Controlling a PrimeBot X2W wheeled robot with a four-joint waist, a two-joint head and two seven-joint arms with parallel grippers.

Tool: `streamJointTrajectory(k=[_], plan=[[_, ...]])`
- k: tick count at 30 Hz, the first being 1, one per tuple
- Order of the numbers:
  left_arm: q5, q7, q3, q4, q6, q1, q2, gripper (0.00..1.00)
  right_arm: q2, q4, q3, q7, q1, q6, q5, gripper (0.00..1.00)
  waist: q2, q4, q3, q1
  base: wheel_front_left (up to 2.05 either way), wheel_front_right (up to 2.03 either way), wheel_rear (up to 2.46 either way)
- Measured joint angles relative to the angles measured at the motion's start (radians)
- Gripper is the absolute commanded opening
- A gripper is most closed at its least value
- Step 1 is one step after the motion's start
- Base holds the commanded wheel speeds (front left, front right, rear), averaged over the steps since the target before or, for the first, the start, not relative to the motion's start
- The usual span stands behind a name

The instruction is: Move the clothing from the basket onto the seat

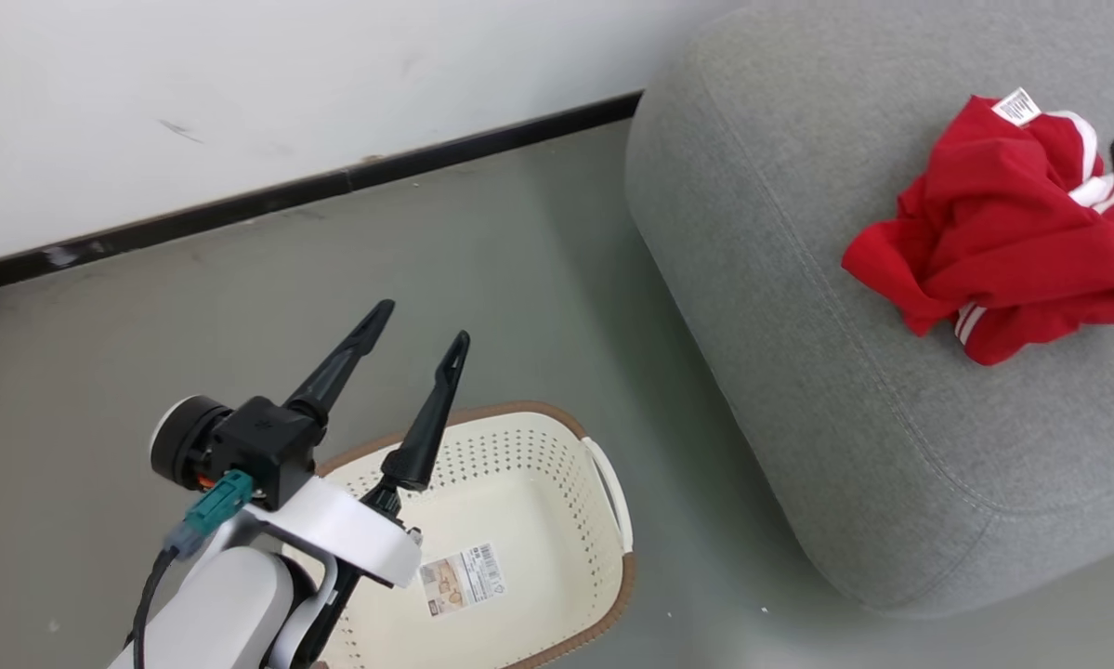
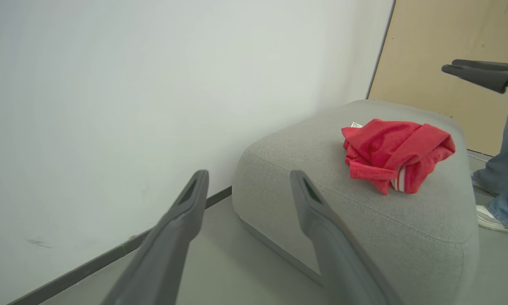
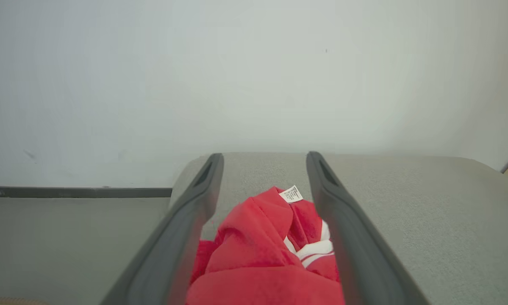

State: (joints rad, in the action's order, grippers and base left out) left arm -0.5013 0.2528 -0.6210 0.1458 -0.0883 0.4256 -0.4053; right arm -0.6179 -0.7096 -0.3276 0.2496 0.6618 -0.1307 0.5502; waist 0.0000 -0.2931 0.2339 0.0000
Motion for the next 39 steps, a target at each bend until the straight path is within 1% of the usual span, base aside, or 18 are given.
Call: streamJointTrajectory(k=[4, 9, 14, 15, 19, 29, 33, 39], plan=[[-0.006, 0.000, 0.034, -0.016, -0.011, -0.032, 0.011, 1.00, 0.033, 0.007, -0.004, 0.000, 0.000, 0.000, -0.016, 1.00, 0.0000, 0.029, -0.022, 0.0000, 0.00, 0.00, 0.00], [-0.007, 0.000, 0.071, -0.023, -0.039, -0.082, 0.030, 1.00, 0.067, 0.006, -0.006, 0.000, 0.005, 0.000, -0.055, 1.00, 0.0000, 0.069, -0.049, 0.0000, 0.00, 0.00, 0.00], [-0.007, 0.000, 0.111, -0.023, -0.063, -0.123, 0.049, 1.00, 0.118, 0.003, -0.003, 0.000, 0.012, 0.000, -0.077, 1.00, 0.0000, 0.107, -0.077, 0.0000, 0.00, 0.00, 0.00], [-0.007, 0.000, 0.123, -0.020, -0.076, -0.140, 0.059, 1.00, 0.137, 0.003, 0.001, 0.000, 0.011, 0.000, -0.088, 1.00, 0.0000, 0.122, -0.089, 0.0000, 0.00, 0.00, 0.00], [-0.005, 0.000, 0.145, -0.007, -0.097, -0.165, 0.072, 1.00, 0.175, 0.004, 0.018, 0.000, 0.003, 0.000, -0.106, 1.00, 0.0000, 0.149, -0.112, 0.0000, 0.00, 0.00, 0.00], [0.030, 0.000, 0.166, 0.018, -0.133, -0.207, 0.103, 1.00, 0.263, 0.007, 0.074, 0.000, -0.081, 0.000, -0.167, 1.00, 0.0000, 0.206, -0.172, 0.0000, 0.00, 0.00, 0.00], [0.043, 0.000, 0.169, 0.027, -0.151, -0.224, 0.111, 1.00, 0.303, 0.019, 0.105, 0.000, -0.137, 0.000, -0.191, 1.00, 0.0000, 0.224, -0.196, 0.0000, 0.00, 0.00, 0.00], [0.066, 0.000, 0.169, 0.045, -0.164, -0.251, 0.128, 1.00, 0.357, 0.046, 0.138, 0.000, -0.218, 0.000, -0.219, 1.00, 0.0000, 0.246, -0.229, 0.0000, 0.00, 0.00, 0.00]])
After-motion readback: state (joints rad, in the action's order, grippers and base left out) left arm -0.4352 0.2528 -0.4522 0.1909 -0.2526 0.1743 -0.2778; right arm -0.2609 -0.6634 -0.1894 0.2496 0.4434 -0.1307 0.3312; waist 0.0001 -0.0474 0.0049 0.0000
